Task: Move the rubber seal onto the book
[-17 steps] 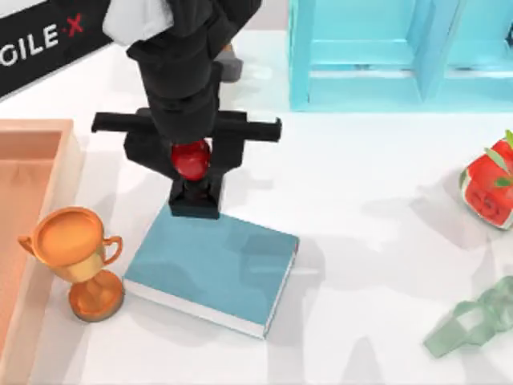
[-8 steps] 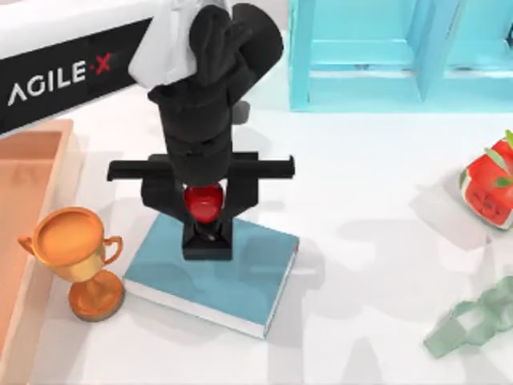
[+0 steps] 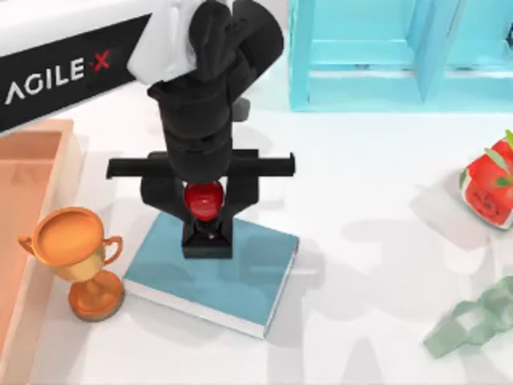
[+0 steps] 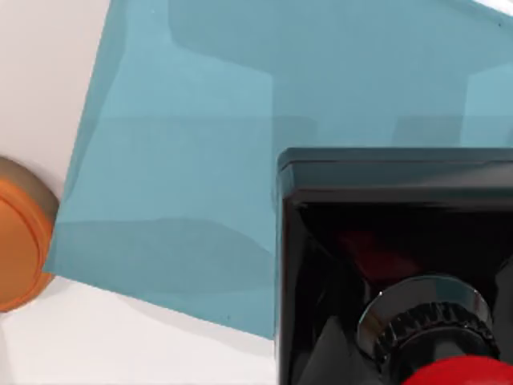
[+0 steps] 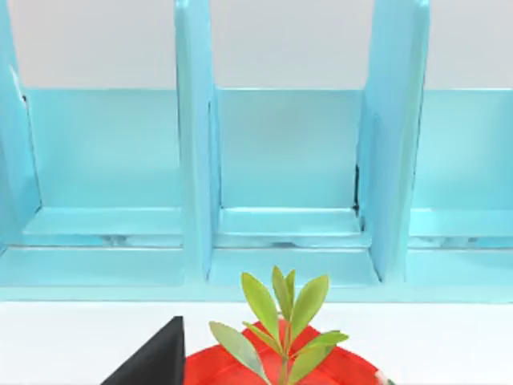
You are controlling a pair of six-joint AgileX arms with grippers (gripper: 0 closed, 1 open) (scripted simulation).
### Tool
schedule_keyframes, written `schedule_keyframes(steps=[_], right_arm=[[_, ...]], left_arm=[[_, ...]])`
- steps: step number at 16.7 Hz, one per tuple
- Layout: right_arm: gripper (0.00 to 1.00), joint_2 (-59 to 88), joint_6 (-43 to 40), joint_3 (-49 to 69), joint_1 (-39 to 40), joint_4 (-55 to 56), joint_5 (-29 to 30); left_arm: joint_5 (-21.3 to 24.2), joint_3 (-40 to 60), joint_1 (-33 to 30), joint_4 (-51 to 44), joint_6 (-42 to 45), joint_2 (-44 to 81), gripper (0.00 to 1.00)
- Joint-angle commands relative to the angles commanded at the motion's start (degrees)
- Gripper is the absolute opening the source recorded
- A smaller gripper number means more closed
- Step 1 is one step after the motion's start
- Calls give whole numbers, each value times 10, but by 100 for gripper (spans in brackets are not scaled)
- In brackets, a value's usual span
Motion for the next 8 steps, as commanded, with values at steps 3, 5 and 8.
schedule_keyframes(steps=[3, 5, 8], right_arm=[[100, 0, 0, 0, 0, 0, 0], [100, 0, 0, 0, 0, 0, 0], [100, 0, 0, 0, 0, 0, 0]], left_arm=[[0, 0, 0, 0, 0, 0, 30], [0, 0, 0, 0, 0, 0, 45], [0, 0, 0, 0, 0, 0, 68]])
